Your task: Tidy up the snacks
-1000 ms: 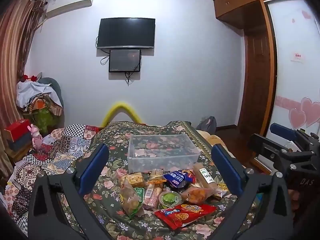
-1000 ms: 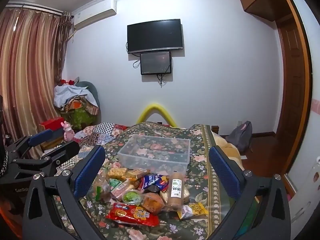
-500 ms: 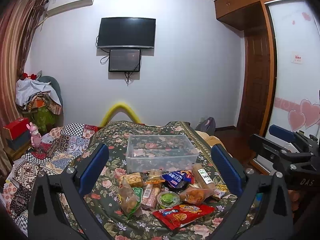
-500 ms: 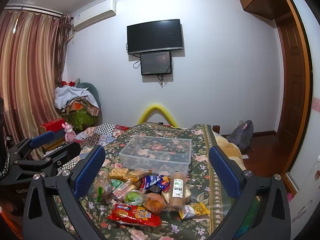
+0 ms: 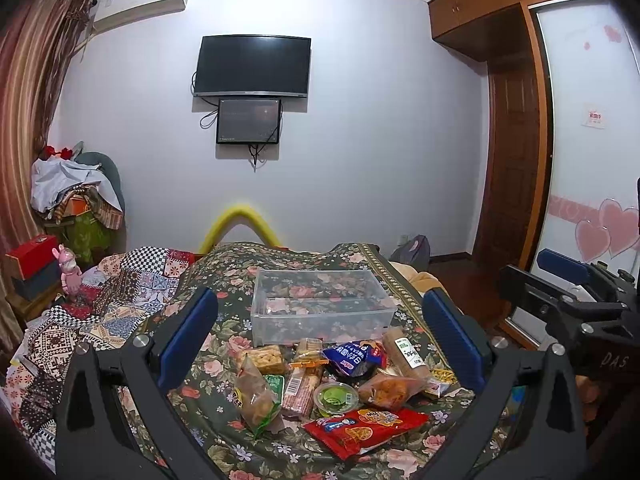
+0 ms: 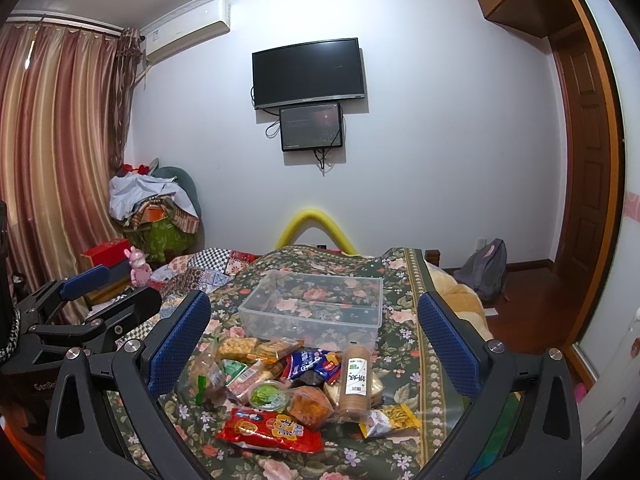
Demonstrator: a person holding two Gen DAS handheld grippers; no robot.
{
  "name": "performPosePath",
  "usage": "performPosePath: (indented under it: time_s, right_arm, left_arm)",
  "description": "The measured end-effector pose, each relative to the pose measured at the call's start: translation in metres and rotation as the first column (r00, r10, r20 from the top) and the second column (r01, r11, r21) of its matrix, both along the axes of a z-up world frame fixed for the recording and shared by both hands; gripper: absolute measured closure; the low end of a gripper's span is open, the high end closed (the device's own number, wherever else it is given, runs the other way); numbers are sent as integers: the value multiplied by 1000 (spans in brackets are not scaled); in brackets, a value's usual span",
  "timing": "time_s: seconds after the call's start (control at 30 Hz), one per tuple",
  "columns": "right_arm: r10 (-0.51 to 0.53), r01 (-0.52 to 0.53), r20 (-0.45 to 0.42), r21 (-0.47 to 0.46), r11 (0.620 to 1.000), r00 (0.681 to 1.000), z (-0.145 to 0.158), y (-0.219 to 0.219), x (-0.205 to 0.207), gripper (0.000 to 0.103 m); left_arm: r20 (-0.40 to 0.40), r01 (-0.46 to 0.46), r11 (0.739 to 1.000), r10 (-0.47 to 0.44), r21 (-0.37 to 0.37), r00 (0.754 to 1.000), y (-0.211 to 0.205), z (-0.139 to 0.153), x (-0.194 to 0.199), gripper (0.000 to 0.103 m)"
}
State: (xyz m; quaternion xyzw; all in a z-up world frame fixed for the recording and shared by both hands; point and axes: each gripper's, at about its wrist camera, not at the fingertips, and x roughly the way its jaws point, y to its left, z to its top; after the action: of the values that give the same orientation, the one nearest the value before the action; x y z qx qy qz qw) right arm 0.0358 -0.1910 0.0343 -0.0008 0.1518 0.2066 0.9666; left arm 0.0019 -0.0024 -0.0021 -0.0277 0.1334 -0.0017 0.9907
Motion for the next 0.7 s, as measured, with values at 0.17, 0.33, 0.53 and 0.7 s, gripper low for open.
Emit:
performPosePath:
  time_s: [0.17,0.33,0.53,0.7]
  right_arm:
    - [-1,1,0,-1,1000,1000,0,0,0,0]
    - [-1,1,0,2,1000,1000,0,0,0,0]
    - [-3,3,-4,6,1000,1000,1,1,0,0]
    - [1,-1,-11,12,1000,1000,2,0,0,0]
  left_arm:
    - [1,0,1000,0,0,1000,-1,0,-2,0]
    - [2,0,1000,0,0,1000,-1,0,-2,0]
    - [3,0,1000,0,0,1000,-1,1,-2,0]
    - [3,1,1000,-1,0,1000,-1,1,-2,0]
